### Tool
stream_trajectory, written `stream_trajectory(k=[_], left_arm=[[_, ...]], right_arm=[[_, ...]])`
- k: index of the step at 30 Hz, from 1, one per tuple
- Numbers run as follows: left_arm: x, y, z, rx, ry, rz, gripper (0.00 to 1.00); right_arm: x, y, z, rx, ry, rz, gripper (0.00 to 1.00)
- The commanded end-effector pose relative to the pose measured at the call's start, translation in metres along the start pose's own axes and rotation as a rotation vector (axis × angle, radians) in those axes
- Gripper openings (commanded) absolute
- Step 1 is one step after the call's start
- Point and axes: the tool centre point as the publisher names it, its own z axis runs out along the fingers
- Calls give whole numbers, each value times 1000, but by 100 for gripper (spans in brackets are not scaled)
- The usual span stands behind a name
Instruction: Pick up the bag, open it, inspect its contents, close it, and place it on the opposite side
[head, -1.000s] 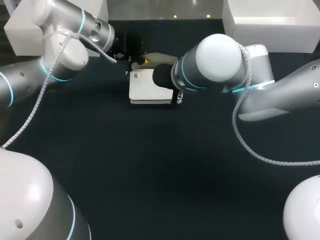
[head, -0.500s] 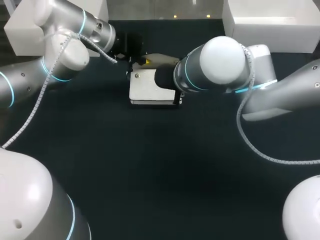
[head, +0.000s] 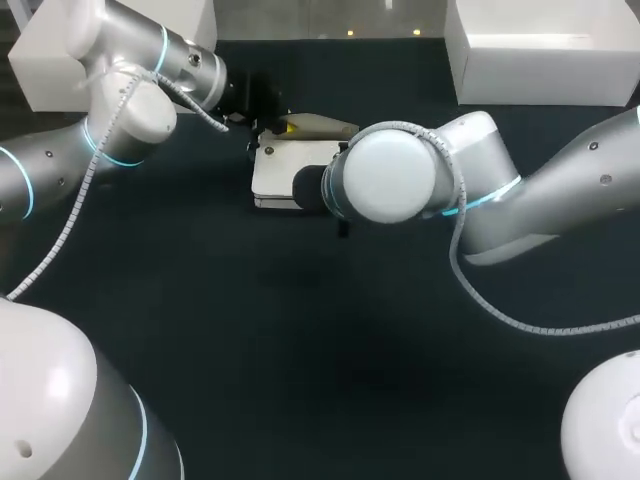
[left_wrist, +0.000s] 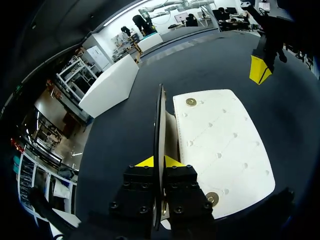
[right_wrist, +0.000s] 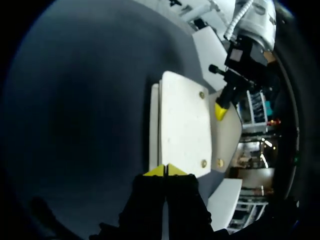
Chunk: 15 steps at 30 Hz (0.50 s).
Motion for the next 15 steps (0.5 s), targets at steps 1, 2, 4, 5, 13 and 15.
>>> stream_trajectory(k=[1,2,4,5,13,15], left_arm=[[0,2,5,7,8,12,0],[0,2,6,7,10,13,0],[1,2,6,6,17,17,0],[1,2,6,6,19,17,0],[2,2,8,15,42,15,0],[3,3,8,21,48,11,0]], right_arm=[[9,5,9,23,-25,-14,40],[10,5,11,25,-25,-15,44],[12,4,14,24,-25,-13,49],[13,4,16,30,-30,-15,51],[12,5,28,39,-44,-21,54],[12,4,32,41,-44,-22,53]])
